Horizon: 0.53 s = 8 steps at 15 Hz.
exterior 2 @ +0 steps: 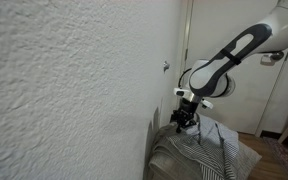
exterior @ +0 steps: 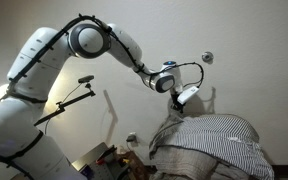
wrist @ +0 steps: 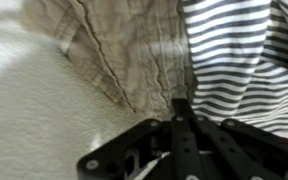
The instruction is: Unfold the striped garment
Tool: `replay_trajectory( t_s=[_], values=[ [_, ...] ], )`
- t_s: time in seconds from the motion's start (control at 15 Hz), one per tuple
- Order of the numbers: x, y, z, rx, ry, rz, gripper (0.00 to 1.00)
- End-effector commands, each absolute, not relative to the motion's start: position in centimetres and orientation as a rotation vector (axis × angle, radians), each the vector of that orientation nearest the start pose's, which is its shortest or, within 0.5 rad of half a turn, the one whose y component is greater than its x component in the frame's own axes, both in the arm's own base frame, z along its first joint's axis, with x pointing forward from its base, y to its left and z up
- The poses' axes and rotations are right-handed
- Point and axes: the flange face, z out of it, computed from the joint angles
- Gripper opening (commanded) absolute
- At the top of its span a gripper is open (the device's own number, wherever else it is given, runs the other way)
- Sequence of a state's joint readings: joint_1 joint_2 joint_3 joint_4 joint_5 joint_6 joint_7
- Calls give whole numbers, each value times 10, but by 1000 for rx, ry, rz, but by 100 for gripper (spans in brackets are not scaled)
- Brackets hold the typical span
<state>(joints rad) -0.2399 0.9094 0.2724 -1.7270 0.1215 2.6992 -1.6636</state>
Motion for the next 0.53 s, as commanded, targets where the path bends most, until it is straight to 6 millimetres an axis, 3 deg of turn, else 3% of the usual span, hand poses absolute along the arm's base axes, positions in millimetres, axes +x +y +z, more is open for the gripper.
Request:
replay_trajectory(
  t_s=[0.0,0.2,0.47],
  values=[
    [652,-6,93,-2351,-2109,-543,0],
    [639,-16,96,-2435,-2179,-667,0],
    [613,-30,94,-2475,-2191,-582,0]
  ],
)
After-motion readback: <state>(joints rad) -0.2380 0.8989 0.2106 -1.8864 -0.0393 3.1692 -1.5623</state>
